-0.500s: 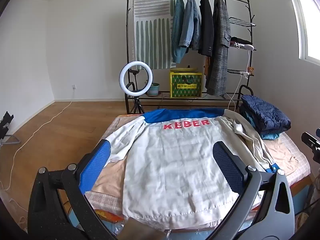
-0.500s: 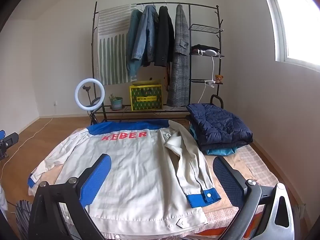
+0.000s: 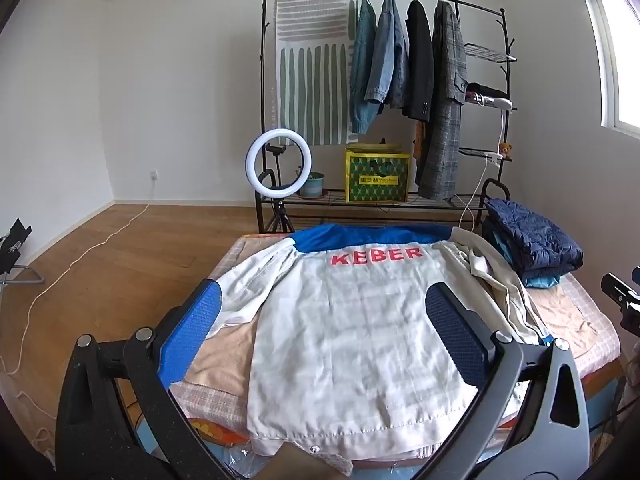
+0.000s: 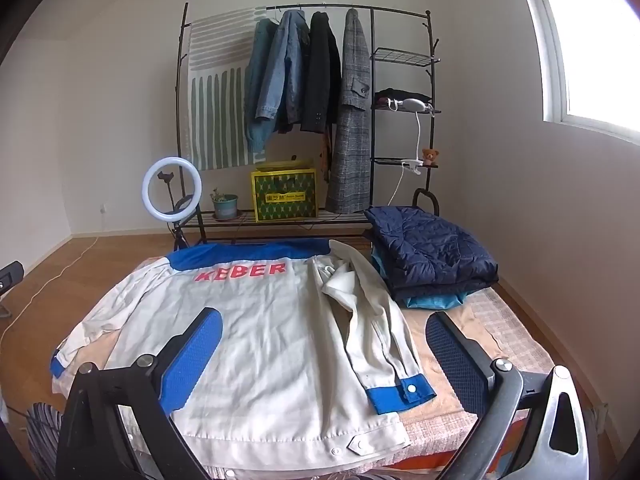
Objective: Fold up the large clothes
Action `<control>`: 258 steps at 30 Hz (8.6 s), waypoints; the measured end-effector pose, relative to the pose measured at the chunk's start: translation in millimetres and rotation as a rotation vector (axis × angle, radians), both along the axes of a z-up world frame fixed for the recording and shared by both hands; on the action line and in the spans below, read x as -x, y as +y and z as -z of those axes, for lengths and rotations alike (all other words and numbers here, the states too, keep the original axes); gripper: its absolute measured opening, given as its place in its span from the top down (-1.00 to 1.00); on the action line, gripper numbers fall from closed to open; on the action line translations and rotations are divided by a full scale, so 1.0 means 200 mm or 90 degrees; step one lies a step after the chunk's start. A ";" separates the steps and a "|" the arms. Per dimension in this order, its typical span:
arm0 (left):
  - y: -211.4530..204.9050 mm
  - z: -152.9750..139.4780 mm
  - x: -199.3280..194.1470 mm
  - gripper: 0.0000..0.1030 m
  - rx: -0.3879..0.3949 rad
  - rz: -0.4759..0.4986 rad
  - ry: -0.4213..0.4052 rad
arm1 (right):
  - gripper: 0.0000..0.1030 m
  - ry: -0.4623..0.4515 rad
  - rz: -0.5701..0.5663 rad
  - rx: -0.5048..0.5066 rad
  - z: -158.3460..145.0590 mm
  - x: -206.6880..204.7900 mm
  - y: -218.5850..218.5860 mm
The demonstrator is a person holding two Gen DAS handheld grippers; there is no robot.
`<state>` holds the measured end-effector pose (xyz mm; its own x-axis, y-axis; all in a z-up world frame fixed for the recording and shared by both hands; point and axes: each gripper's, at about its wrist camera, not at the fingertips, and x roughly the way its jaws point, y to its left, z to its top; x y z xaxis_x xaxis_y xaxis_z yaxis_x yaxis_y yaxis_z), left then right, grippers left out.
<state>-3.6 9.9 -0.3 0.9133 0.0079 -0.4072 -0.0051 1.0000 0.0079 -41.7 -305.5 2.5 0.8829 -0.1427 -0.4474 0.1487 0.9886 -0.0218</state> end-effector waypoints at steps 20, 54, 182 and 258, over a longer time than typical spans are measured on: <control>-0.02 -0.09 0.07 -1.00 0.004 -0.009 -0.023 | -1.00 -0.008 0.000 -0.002 -0.02 0.02 -0.02; -0.04 -0.15 0.08 -1.00 0.006 -0.007 -0.029 | -1.00 -0.010 0.002 -0.003 -0.05 0.02 -0.02; 0.91 0.54 -0.49 0.82 0.155 0.162 0.173 | -0.15 0.273 -0.372 -0.154 0.74 -1.08 0.93; 0.91 1.37 -1.28 0.60 0.337 0.035 0.385 | 0.92 0.489 -0.394 -0.333 1.30 -1.34 0.94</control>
<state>252.6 192.4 -273.9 0.5272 -0.3628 -0.7684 -0.1022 0.8707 -0.4812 225.5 -116.9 -258.3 0.2000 0.5911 -0.7814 -0.2461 0.8022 0.5439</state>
